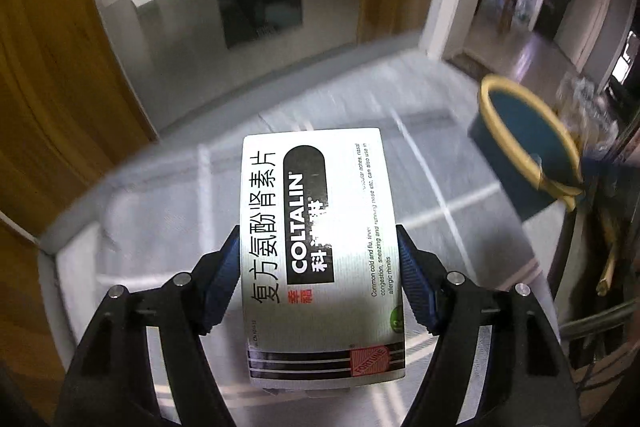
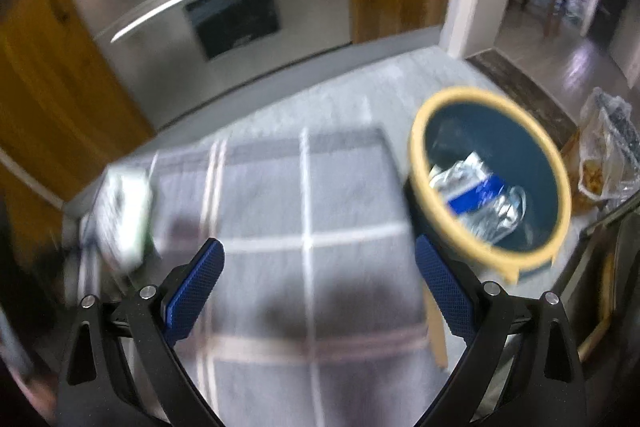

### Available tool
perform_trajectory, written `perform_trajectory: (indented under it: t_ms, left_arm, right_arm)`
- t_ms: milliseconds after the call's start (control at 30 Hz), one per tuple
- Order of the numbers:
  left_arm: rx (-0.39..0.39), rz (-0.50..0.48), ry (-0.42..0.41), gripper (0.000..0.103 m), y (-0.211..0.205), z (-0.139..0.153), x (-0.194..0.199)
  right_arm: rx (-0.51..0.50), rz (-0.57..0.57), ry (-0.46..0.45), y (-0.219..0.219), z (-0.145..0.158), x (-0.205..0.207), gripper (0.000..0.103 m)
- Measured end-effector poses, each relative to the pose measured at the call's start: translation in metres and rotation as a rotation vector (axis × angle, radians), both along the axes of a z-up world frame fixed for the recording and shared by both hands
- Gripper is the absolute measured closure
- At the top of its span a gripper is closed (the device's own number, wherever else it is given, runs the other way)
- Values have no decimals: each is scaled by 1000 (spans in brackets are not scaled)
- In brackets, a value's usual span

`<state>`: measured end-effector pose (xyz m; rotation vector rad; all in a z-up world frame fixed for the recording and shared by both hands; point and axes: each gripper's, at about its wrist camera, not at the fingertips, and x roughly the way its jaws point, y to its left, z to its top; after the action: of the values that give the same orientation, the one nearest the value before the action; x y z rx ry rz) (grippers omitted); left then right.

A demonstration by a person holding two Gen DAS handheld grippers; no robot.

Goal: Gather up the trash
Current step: 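Lift the medicine box off the mat with the left tool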

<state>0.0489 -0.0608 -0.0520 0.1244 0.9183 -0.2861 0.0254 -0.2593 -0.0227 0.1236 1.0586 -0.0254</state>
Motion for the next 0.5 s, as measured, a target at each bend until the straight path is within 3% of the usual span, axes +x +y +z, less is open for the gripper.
perform_trajectory:
  t_ms: [67,133,200,233,300,433,500]
  left_arm:
    - [0,-1,-59,32,20,25,-7]
    - [-18,17,-92,32,45,42,-12]
    - [-69,53,-76,32,62,50,-8]
    - [-98,72,-65,32,70,53,-9]
    - [-134,91,-61,32,81,59,-10]
    - [-163,76,-89,32,85,69,-17]
    - [-178,68,-105,32,88,75,-20]
  right_arm:
    - [4,67,16,22,-5,-29,11]
    - [37,136,80,46,-16,-54,24]
    - [63,218,149,74,-27,-77,46]
    - [69,267,178,87,-31,-86,50]
    - [69,391,226,119,-39,-106,76]
    - [-25,737,276,184,-59,-155,90]
    - [-84,822,289,198,-73,-168,96]
